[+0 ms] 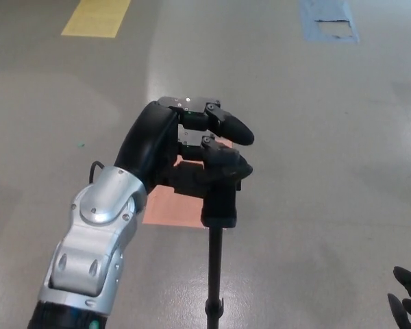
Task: The robot uses its left hand to grab the top of a phone stand kept on the floor and rotates it anti-clockwise
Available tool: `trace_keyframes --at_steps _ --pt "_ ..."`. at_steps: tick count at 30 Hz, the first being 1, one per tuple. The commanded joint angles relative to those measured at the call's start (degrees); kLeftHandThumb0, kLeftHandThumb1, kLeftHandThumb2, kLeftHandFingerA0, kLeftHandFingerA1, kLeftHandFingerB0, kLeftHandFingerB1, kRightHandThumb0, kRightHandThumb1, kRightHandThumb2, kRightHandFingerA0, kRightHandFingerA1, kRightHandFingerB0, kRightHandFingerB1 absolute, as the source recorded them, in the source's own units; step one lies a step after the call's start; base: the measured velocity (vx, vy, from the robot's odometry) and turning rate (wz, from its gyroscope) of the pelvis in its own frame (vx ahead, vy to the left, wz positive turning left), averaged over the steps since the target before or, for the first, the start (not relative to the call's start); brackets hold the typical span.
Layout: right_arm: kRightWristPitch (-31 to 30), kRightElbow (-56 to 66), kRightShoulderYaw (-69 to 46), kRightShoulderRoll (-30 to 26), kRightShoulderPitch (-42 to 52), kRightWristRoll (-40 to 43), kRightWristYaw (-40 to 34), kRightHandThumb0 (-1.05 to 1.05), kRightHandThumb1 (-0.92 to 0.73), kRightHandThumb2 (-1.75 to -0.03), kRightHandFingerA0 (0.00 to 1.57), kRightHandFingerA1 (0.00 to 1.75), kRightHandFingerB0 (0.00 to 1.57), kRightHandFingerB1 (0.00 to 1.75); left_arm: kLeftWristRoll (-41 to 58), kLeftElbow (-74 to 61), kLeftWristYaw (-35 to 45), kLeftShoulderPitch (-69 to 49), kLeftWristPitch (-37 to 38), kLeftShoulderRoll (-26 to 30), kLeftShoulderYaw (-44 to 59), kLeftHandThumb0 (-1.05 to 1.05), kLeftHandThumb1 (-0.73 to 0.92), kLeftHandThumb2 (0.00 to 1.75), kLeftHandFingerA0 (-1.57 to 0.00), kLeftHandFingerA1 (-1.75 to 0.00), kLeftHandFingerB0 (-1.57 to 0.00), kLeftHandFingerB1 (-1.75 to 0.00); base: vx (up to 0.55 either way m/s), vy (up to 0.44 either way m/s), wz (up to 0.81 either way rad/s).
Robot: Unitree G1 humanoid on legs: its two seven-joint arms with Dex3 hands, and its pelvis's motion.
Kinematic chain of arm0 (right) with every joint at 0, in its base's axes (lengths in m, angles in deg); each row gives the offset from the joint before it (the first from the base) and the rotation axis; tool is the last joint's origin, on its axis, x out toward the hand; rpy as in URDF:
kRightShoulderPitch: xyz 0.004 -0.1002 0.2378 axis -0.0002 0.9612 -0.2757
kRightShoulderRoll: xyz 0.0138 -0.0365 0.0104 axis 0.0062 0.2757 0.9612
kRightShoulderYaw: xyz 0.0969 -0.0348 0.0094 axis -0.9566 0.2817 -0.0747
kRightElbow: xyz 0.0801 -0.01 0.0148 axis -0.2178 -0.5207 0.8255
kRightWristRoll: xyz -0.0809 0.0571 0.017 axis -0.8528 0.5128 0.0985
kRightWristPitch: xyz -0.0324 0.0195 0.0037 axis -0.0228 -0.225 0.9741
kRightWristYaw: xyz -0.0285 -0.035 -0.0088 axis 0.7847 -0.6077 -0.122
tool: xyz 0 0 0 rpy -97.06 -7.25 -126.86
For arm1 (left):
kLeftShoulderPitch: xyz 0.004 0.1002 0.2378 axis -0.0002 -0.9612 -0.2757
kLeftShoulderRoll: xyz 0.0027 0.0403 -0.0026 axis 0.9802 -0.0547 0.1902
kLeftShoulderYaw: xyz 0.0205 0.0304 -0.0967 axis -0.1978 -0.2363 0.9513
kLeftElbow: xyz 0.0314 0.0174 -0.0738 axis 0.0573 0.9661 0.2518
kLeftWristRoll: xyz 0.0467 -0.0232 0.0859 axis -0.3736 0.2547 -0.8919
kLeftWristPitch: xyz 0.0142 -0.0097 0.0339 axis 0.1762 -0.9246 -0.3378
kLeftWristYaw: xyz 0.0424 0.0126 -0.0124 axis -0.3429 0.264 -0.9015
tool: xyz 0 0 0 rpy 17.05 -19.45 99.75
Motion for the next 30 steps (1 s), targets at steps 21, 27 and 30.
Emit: trace_keyframes --at_steps 21,27,30 --pt "-0.68 -1.35 0.11 -1.17 -3.90 -0.29 -0.05 -0.63 -0.91 -0.82 0.01 0.20 0.01 0.07 10.38 8.65 3.28 1.56 -18.13 5.48 0.08 0.19 0.26 0.66 -1.16 -0.74 -1.09 -0.71 0.00 0.000 0.00" --pt "-1.17 -1.61 0.24 -1.35 -5.00 -0.49 0.01 -0.64 -0.91 -0.82 0.00 0.20 0.00 0.07 18.00 10.60 2.26 5.63 -31.41 4.64 6.53 0.18 0.35 0.62 -1.09 -0.75 -1.02 -0.69 0.00 0.000 0.00" --pt "-1.39 -1.65 0.44 -1.27 -5.42 -0.73 -0.15 -0.65 -0.91 -0.82 0.01 0.19 0.00 0.07 18.63 10.49 2.15 5.99 -32.52 4.70 7.33 0.18 0.35 0.62 -1.09 -0.75 -1.01 -0.69 0.00 0.000 0.00"
